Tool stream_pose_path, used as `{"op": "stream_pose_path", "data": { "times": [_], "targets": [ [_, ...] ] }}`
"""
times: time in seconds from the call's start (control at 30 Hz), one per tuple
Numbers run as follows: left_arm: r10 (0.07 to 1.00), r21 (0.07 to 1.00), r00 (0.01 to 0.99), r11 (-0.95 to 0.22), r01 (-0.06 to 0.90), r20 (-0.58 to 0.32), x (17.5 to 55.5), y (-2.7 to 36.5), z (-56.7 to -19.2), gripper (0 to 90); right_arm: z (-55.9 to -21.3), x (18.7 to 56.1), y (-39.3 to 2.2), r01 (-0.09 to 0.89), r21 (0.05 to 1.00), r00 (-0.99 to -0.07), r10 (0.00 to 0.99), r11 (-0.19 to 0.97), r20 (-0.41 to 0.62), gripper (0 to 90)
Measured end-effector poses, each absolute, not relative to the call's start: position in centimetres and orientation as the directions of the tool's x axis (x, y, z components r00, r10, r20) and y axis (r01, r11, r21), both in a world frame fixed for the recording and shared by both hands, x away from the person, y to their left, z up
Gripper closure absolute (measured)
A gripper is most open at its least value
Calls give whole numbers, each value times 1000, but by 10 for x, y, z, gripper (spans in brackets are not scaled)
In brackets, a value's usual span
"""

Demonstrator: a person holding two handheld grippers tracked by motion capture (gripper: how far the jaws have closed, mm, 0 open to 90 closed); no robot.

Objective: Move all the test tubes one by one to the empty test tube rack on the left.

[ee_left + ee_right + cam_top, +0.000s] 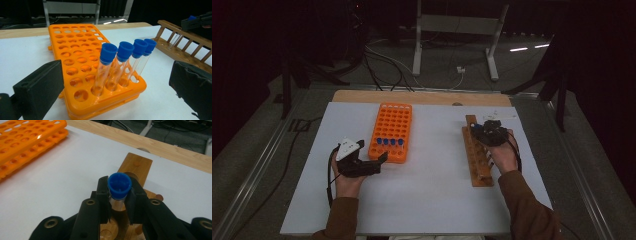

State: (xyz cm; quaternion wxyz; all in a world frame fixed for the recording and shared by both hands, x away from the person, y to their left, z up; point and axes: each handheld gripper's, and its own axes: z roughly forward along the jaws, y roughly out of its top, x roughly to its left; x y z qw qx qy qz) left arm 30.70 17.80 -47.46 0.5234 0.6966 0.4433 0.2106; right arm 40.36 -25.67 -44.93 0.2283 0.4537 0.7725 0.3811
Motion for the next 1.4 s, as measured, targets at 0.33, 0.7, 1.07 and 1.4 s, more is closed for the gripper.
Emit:
{"op": "stream_pose_path", "data": {
  "times": [0.33,0.7,1.07,1.4],
  "targets": [
    [837,915,519,-61,398,-170,307,178,-475,7,-450,404,-261,542,797,-462,887,268,15,765],
    [833,913,527,-68,402,-170,307,177,-475,7,-438,397,-263,516,818,-465,885,254,18,765],
    [829,912,532,-70,405,-172,308,176,-476,8,-421,391,-270,489,841,-460,888,232,22,766],
    [829,910,535,-83,406,-163,308,174,-476,8,-402,381,-280,449,869,-464,885,210,26,766]
  ]
}}
